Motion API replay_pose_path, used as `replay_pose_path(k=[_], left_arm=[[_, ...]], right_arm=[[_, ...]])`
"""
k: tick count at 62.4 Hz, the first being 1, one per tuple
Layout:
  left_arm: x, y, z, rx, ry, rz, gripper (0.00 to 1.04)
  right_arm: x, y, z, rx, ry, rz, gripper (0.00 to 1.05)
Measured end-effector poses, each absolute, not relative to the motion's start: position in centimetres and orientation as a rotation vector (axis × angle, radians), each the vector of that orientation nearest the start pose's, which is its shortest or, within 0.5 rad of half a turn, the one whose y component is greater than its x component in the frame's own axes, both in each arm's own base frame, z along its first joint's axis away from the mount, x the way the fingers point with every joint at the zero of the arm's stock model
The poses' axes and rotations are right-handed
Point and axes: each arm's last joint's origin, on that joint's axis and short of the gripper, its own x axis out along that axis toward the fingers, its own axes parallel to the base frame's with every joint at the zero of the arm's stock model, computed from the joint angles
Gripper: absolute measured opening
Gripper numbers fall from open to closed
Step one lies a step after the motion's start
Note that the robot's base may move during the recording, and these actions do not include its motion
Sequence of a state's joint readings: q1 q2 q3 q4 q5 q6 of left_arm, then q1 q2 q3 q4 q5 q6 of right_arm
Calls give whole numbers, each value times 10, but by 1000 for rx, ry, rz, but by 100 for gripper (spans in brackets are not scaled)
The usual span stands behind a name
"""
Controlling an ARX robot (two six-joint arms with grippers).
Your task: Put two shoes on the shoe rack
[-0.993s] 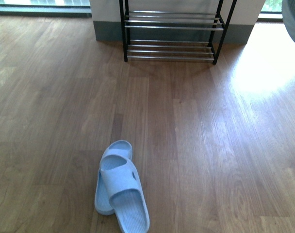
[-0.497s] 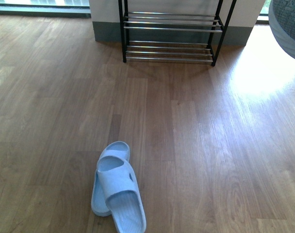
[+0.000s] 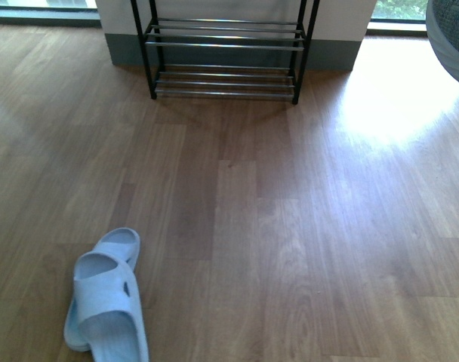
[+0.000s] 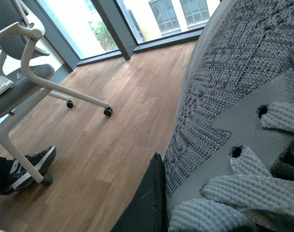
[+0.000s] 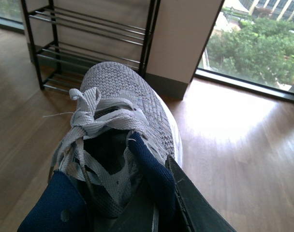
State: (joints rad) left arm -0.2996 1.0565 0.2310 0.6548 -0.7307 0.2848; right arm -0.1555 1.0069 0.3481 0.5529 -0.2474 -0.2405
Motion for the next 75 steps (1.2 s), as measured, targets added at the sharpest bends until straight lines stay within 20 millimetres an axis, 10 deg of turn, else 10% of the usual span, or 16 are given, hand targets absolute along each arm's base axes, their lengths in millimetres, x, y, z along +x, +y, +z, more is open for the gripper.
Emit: replay_pose_path(k=[75], left_arm=[[185,-38,178,365,210,398,2]], right_arm=[[203,-25,214,-219,93,100,1]])
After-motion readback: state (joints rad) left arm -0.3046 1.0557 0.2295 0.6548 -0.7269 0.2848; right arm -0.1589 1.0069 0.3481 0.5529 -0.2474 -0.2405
